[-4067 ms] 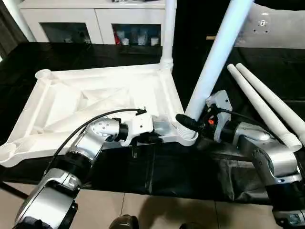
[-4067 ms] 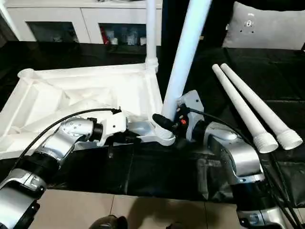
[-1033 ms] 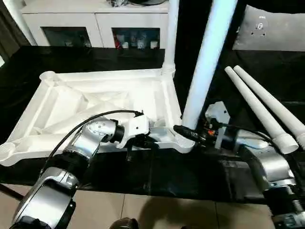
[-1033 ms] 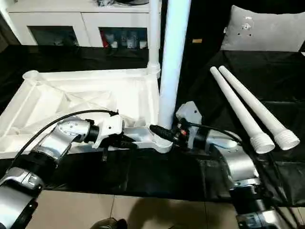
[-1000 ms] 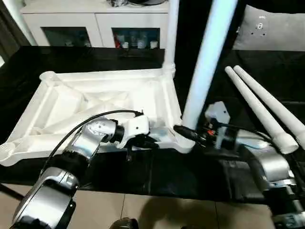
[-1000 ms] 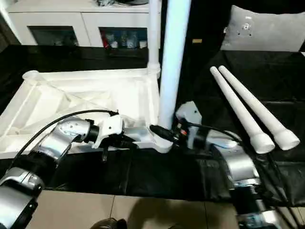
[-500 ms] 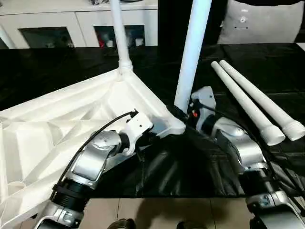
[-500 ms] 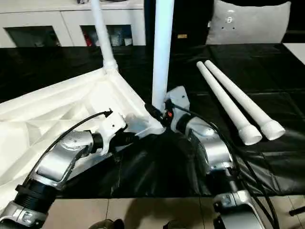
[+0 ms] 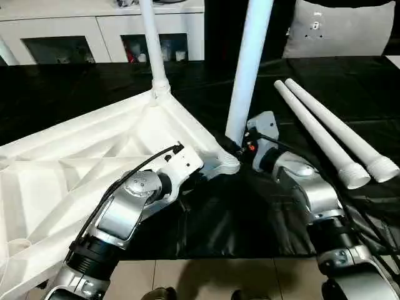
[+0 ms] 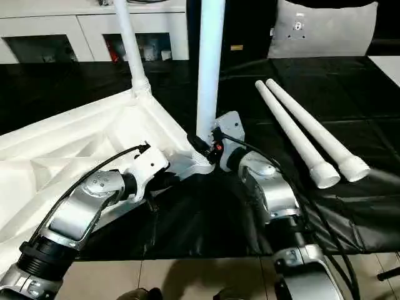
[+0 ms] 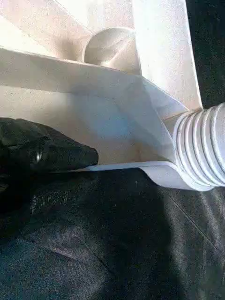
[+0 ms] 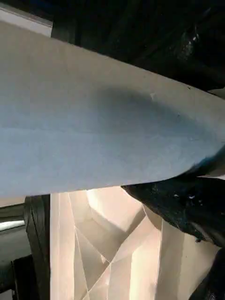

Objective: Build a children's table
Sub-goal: Insert table leg to table base

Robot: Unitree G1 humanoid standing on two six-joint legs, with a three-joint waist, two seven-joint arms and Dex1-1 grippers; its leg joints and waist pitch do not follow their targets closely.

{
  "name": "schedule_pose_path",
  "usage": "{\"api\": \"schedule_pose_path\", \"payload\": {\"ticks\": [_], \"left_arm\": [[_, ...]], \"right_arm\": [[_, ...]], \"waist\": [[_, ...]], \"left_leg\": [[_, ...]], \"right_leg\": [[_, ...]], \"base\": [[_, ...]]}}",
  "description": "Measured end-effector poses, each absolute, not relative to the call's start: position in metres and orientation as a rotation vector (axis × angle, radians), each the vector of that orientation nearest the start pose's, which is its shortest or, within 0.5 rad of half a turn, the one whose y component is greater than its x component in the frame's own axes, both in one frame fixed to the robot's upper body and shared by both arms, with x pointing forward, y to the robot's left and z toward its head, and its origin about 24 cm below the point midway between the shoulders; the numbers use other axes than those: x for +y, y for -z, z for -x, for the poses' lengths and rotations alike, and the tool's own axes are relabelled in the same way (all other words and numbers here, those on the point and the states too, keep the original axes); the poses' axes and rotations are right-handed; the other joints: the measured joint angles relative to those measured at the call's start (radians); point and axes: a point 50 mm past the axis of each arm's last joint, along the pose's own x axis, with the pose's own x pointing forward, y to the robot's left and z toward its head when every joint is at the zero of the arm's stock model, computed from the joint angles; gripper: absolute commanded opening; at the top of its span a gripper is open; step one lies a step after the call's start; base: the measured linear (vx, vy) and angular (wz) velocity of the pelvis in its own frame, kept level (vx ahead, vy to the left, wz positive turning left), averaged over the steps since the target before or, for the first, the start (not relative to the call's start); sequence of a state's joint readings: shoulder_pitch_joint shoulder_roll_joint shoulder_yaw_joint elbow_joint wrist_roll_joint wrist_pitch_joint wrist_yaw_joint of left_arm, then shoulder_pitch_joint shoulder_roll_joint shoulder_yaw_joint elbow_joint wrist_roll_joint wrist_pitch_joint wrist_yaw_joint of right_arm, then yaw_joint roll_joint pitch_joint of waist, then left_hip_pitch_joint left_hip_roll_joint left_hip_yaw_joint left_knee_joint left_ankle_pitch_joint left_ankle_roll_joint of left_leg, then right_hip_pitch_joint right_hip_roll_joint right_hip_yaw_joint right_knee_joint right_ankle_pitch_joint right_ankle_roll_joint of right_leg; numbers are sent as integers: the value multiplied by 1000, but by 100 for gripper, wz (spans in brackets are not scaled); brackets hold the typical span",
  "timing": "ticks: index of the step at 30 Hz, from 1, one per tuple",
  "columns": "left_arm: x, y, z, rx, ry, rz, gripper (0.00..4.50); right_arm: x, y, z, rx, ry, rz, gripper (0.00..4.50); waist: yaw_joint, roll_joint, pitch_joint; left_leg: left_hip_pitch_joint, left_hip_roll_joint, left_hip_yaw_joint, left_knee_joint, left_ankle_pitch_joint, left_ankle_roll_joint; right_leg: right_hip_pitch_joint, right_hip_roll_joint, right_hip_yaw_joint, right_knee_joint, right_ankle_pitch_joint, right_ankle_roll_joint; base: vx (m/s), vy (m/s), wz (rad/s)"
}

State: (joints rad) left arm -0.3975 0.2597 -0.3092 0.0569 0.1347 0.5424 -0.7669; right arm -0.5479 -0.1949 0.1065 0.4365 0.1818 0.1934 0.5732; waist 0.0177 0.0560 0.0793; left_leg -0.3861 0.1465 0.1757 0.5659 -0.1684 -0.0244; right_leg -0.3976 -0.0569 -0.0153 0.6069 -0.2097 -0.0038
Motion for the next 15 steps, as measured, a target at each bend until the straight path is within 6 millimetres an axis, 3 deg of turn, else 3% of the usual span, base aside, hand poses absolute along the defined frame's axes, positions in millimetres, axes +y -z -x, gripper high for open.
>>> {"api": "schedule_pose_path", "payload": {"ticks": [2,6,15], "left_arm": [[94,-64,-292,405,946,-431,0],[90,-66,-290,390,966,-439,0],[88,-68,-290,372,990,-443,0]], "right_arm": [[-112,-77,-340,145,-716,40,258],[-116,-69,-340,188,-691,24,292],[-126,-54,-335,235,-683,11,375]], "waist": [[0,0,0],[15,1,0],[28,5,2]], "left_leg": [[0,0,0,0,0,0],[-2,0,0,0,0,0],[-8,0,1,-1,0,1]], "right_leg": [[0,0,0,0,0,0],[0,0,0,-2,3,-5],[-1,-1,-2,-11,5,-7]], "base": [[0,0,0],[0,0,0],[0,0,0]]}}
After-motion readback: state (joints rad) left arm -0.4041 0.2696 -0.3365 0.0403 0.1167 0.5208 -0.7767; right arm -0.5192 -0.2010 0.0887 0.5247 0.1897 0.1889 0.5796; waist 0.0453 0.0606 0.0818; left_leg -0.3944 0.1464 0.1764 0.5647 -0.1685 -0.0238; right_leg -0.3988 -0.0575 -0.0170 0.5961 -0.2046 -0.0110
